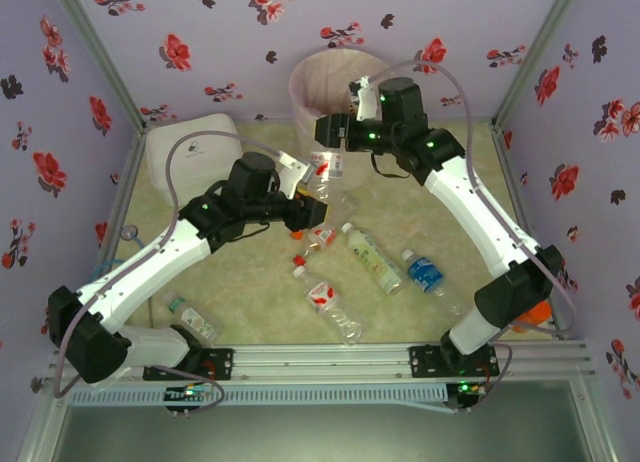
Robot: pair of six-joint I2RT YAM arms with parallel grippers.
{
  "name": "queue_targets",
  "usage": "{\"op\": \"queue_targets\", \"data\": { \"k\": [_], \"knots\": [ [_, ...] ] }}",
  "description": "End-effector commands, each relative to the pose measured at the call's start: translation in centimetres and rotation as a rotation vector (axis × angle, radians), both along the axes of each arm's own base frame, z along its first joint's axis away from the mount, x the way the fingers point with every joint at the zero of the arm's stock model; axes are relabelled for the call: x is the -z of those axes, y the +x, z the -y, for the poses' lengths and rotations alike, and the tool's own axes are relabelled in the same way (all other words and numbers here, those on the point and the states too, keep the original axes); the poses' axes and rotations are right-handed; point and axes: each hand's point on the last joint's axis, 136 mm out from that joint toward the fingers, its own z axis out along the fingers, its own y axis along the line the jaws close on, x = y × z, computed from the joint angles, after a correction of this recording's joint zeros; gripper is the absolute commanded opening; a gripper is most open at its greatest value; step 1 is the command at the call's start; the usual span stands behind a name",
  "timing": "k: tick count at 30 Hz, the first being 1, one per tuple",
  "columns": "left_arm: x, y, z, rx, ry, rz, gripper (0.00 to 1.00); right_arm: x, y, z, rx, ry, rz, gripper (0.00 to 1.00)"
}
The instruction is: Put the plastic bottles in the bin
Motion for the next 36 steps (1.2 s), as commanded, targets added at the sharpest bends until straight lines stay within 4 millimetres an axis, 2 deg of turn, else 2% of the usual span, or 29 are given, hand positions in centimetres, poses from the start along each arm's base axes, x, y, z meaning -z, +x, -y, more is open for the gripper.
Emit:
{"op": "queue_targets", "data": {
  "k": [1,4,8,12,15,20,24,27,32,36],
  "knots": [
    [-0.5,-0.2,0.3,0.029,-0.023,0.029,0.41,-1.6,0.1,0.3,0.018,0.003,0.049,0.51],
    [-0.4,-0.1,0.2,0.019,-0.022,0.025,0.45,-2.4,0.3,0.6,0.031,-0.002,0.077,0.38],
    [-0.5,0.0,0.0,-0.001,-0.026,0.022,0.51,-3.4,0.5,1.0,0.045,-0.012,0.115,0.27],
    [-0.9,0.0,-0.4,-0.026,-0.049,0.021,0.7,-5.2,0.8,1.5,0.058,-0.011,0.167,0.21],
    [-1.1,0.2,-1.2,-0.079,-0.054,0.027,0.98,-7.3,1.2,2.1,0.073,0.001,0.223,0.19],
    [-0.2,0.6,-3.4,-0.201,-0.018,-0.015,1.0,-13.1,2.7,5.1,0.171,0.071,0.389,0.1],
    [2.3,1.0,-6.2,-0.34,0.048,-0.122,1.0,-17.8,4.4,8.3,0.273,0.191,0.516,0.05],
    [5.0,1.3,-9.2,-0.49,0.085,-0.241,1.0,-20.0,6.1,10.5,0.361,0.236,0.601,0.0],
    [8.5,0.3,-14.8,-0.767,0.191,-0.366,1.0,-20.7,9.6,12.8,0.493,0.22,0.699,0.0],
    [10.4,-1.7,-19.3,-0.966,0.333,-0.445,1.0,-20.1,12.2,13.1,0.536,0.207,0.737,0.0]
  ]
}}
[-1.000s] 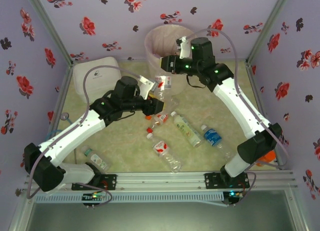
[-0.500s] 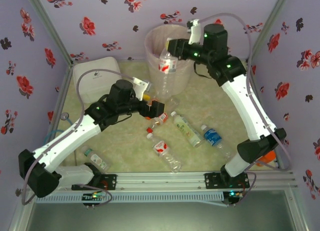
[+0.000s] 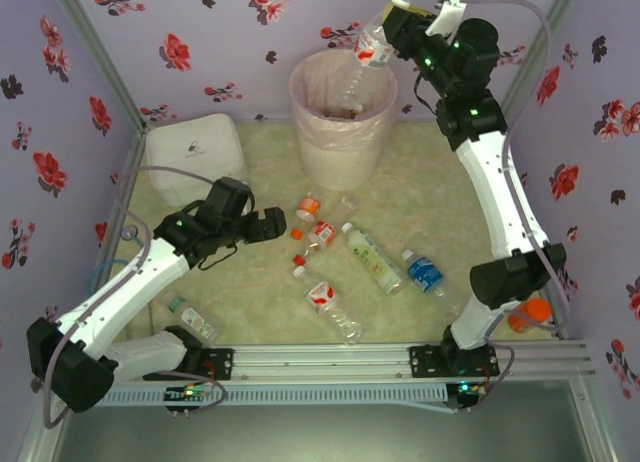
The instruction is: Put the plastic bottles in the bin
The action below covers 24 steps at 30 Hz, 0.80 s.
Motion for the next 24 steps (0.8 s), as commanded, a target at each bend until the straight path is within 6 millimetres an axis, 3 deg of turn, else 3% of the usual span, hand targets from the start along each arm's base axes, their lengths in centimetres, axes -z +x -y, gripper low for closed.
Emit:
{"op": "queue_targets", "data": {
  "k": [1,6,13,18,24],
  "knots": [
    [2.0,-2.6,-5.7,-0.243,0.152,-0.126,1.0,-1.3,2.2,0.8,0.08,0.01,0.096,0.0],
    [3.6,-5.3,-8.8,-0.375,0.246,-0.245,1.0,1.8,6.3,-0.4,0.079,-0.023,0.035,0.0],
    [4.8,-8.4,-11.3,-0.484,0.28,-0.338,1.0,8.7,10.7,-3.3,0.026,-0.095,-0.107,0.0],
    [5.9,-10.8,-13.0,-0.549,0.285,-0.398,1.0,14.6,12.3,-5.7,0.002,-0.209,-0.221,0.0],
    [8.8,-12.8,-13.4,-0.637,0.236,-0.468,1.0,21.2,13.2,-7.4,0.01,-0.357,-0.331,0.0]
  ]
}}
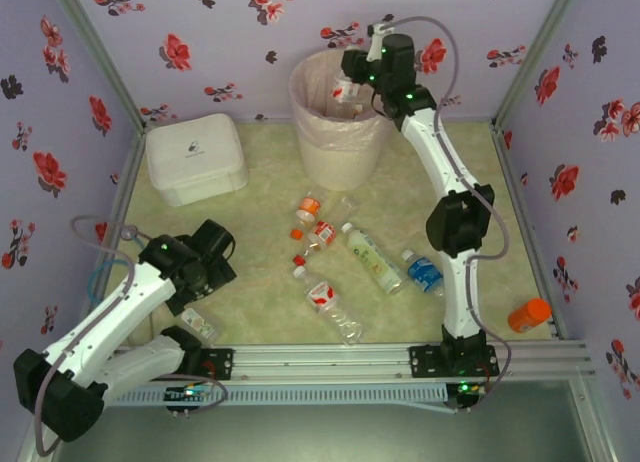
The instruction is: Put the plastic bottles in the bin
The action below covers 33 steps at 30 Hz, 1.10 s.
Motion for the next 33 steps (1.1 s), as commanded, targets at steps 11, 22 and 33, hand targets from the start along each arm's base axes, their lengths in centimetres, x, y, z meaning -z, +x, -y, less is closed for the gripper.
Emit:
{"op": "queue_targets", "data": {
  "k": [11,22,33],
  "knots": [
    [4.0,-3.0,-1.7,-0.208,-0.006,-0.107,1.0,3.6,-0.5,0.2,0.023,-0.186,-0.111,0.65],
    [6.0,-4.6,-2.1,-0.226,-0.002,-0.181,1.0,-2.9,-3.5,2.7,0.045,-0.193,-0.043,0.92],
    [8.5,-1.9,0.8,-0.162,-0.095,-0.166,1.0,-8.6,-8.3,5.0,0.064,-0.185,0.039,0.92]
  ]
}}
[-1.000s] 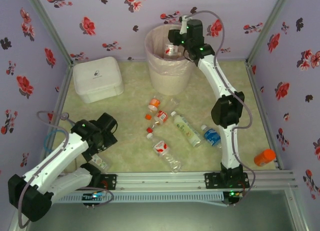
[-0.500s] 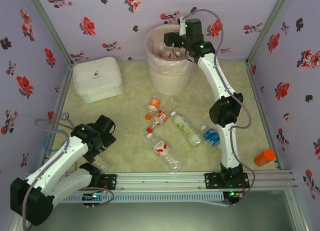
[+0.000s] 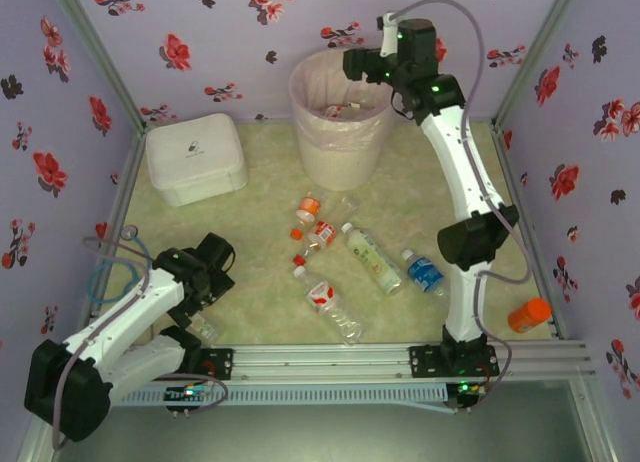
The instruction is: Put the plastic bottles in the bin
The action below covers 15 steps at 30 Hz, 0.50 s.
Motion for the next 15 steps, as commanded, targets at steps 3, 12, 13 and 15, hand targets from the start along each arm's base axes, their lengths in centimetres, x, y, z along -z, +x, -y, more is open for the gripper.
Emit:
{"op": "queue_targets", "data": {
  "k": [3,12,13,15],
  "knots": [
    [2.3,1.2,3.8,0.029,-0.147,-0.052,1.0,-2.7,-2.1,1.9,0.038,-0.028,0.069,0.92],
    [-2.7,11.0,13.0,0.259,-0.241,0.152,1.0,-2.7,-3.7,3.5,0.07,-0.045,0.068,0.92],
    [-3.9,12.0,14.1,0.292,-0.246,0.181,1.0,-2.6,-3.8,3.5,0.071,-0.046,0.067,0.92],
    [-6.0,13.3,15.7,0.345,-0.255,0.223,1.0,-2.3,-3.9,3.8,0.076,-0.047,0.061,0.92]
  ]
}}
